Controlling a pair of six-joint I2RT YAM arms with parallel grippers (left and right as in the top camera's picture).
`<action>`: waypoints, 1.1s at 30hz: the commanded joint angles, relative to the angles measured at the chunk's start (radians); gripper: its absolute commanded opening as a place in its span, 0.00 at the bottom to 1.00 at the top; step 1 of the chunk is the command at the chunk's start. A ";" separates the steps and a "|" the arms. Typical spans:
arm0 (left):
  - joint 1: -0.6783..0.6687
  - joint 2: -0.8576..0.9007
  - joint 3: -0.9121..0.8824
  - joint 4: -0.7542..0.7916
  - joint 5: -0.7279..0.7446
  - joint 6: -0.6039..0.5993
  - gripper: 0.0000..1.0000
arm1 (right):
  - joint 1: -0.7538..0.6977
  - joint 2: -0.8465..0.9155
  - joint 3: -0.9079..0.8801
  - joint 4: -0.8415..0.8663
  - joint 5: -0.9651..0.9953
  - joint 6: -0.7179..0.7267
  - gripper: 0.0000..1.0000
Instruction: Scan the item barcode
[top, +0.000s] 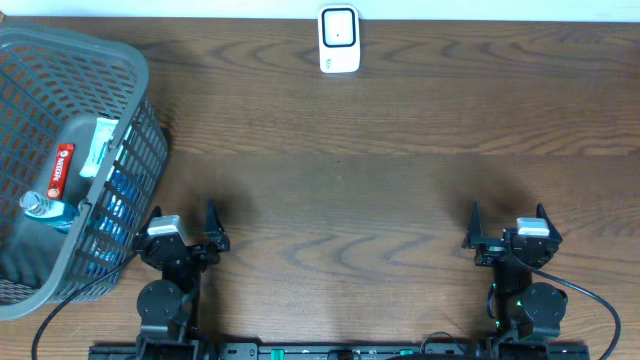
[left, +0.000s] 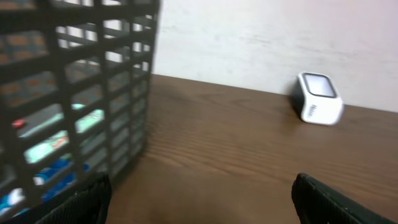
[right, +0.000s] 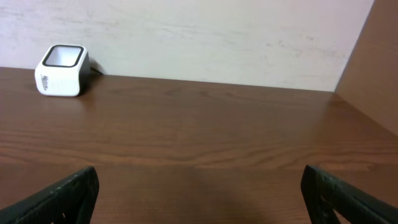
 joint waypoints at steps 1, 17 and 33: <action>-0.003 -0.006 -0.002 -0.073 0.074 -0.002 0.93 | 0.009 -0.005 -0.002 -0.003 0.002 -0.009 0.99; -0.003 0.358 0.632 -0.464 0.094 -0.002 0.93 | 0.009 -0.005 -0.002 -0.003 0.002 -0.009 0.99; -0.003 0.563 0.989 -0.686 0.181 -0.060 0.93 | 0.009 -0.005 -0.002 -0.003 0.002 -0.009 0.99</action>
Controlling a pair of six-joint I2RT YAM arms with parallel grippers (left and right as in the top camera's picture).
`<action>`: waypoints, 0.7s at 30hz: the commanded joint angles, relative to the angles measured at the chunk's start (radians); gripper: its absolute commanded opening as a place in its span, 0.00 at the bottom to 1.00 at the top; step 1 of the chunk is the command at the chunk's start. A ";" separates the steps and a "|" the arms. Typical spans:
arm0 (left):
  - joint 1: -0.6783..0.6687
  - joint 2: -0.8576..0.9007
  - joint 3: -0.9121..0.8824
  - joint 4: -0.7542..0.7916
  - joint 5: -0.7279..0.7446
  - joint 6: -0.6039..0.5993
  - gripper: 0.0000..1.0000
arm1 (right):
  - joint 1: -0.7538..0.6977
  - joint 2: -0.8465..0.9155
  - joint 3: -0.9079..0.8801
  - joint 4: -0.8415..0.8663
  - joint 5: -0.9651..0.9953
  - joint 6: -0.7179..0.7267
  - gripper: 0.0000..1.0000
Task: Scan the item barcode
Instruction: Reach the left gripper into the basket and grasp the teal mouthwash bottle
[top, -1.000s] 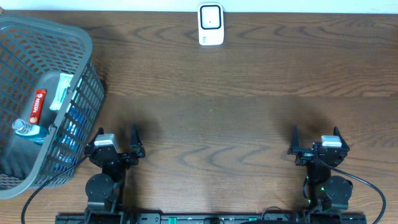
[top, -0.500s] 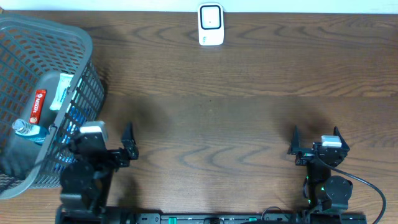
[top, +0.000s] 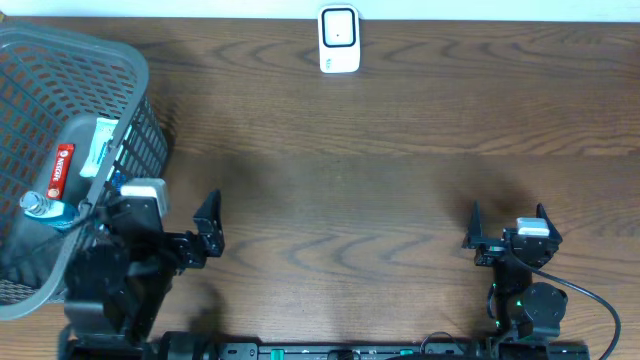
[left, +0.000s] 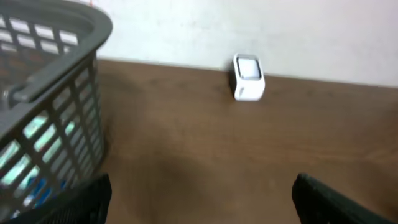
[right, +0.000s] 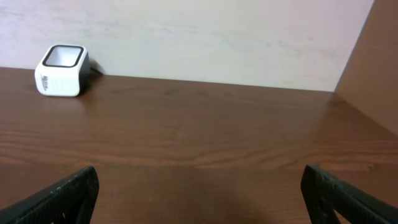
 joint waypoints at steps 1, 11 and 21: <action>-0.003 0.102 0.166 -0.082 -0.082 -0.062 0.93 | 0.009 -0.005 -0.002 -0.003 0.002 -0.009 0.99; -0.003 0.402 0.599 -0.345 -0.271 -0.162 0.93 | 0.009 -0.005 -0.002 -0.003 0.002 -0.009 0.99; 0.071 0.499 0.743 -0.442 -0.500 -0.219 0.98 | 0.009 -0.005 -0.002 -0.003 0.002 -0.009 0.99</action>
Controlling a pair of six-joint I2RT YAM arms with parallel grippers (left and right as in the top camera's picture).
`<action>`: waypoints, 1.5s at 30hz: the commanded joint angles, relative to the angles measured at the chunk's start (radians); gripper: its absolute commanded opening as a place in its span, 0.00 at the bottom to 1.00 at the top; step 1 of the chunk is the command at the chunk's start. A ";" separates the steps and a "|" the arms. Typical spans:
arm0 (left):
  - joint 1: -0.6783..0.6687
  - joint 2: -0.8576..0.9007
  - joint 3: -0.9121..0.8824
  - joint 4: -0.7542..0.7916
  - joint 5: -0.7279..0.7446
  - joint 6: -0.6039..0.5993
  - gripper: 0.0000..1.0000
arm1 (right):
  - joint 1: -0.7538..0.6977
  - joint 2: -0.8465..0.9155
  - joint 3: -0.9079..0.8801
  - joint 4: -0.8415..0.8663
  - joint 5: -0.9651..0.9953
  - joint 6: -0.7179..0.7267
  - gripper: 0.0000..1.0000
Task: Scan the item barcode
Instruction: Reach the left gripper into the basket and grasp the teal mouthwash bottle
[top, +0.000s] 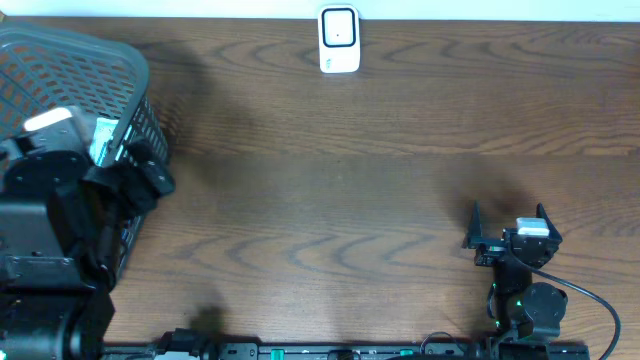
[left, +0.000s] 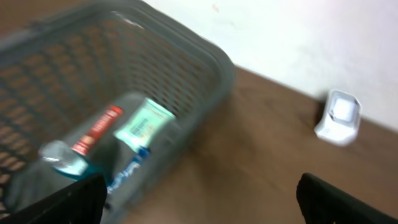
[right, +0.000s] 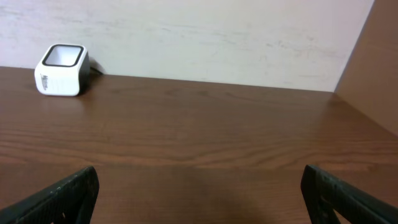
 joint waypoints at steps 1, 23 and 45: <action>0.073 0.081 0.122 -0.059 -0.111 -0.043 0.98 | 0.009 -0.006 -0.002 -0.003 0.002 -0.006 0.99; 0.705 0.609 0.289 -0.346 0.071 -0.416 0.98 | 0.009 -0.006 -0.002 -0.003 0.002 -0.006 0.99; 0.715 0.822 0.086 -0.186 0.071 -0.416 0.98 | 0.009 -0.006 -0.002 -0.003 0.002 -0.006 0.99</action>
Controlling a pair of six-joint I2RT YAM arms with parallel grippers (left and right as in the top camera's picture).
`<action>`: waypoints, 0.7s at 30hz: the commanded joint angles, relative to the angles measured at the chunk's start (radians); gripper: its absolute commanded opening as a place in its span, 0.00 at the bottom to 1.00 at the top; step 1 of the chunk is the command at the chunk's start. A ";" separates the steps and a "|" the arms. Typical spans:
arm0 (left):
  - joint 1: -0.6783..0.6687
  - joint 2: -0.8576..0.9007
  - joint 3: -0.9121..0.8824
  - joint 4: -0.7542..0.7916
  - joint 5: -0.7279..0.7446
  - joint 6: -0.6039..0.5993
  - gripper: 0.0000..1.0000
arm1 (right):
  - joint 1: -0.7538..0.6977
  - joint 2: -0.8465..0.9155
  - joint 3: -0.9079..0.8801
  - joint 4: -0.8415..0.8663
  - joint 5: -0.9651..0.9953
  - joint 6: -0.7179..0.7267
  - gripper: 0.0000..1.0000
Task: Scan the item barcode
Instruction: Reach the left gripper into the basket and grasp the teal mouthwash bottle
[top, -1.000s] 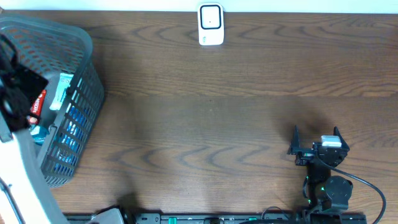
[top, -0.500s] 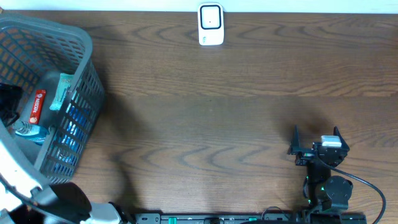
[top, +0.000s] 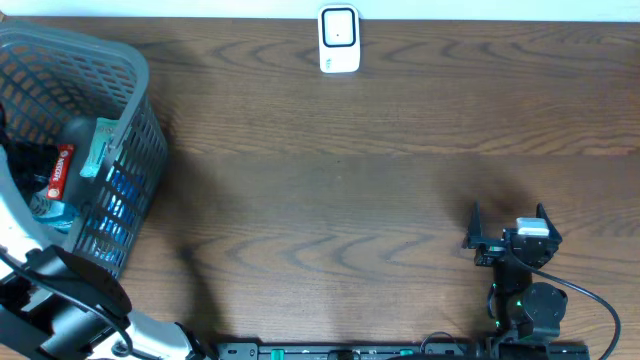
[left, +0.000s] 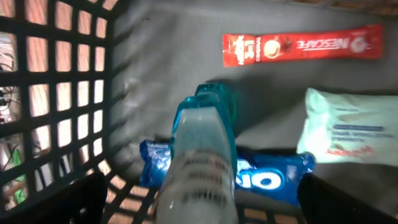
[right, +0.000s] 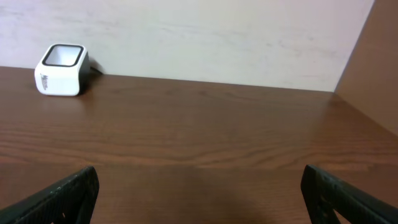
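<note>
The white barcode scanner (top: 339, 40) stands at the table's far edge, also in the right wrist view (right: 61, 78). The grey basket (top: 140, 120) at the left holds a clear bottle with a teal cap (left: 202, 155), a red Nescafe stick (left: 301, 46), a pale green wipes packet (left: 351, 124) and a blue Oreo pack (left: 273, 177). My left gripper (left: 199, 208) is open inside the basket, its fingers on either side of the bottle, just above it. My right gripper (top: 507, 222) rests open at the near right, holding nothing.
The basket's slatted wall (left: 62, 93) rises close on the left of my left gripper. The left arm (top: 60, 290) curves up from the near left corner over the basket's rim. Bare wooden table (top: 340, 200) lies between basket, scanner and right arm.
My left gripper was high over the basket's near side, looking across it. Now it is down inside the basket, open around the bottle. The right arm has not moved.
Both grippers rested open at the near edge, the left one beside the basket. Then the left gripper stood higher, next to the basket, then above its near rim, and now it is inside the basket over the bottle. The right gripper stayed put.
</note>
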 joint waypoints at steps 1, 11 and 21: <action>0.008 0.003 -0.078 0.042 -0.005 -0.004 0.98 | 0.009 -0.006 -0.002 -0.003 0.003 -0.006 0.99; 0.038 0.003 -0.143 0.129 -0.004 0.033 0.98 | 0.009 -0.006 -0.002 -0.003 0.002 -0.006 0.99; 0.038 0.004 -0.229 0.216 0.000 0.033 0.81 | 0.009 -0.006 -0.002 -0.003 0.002 -0.006 0.99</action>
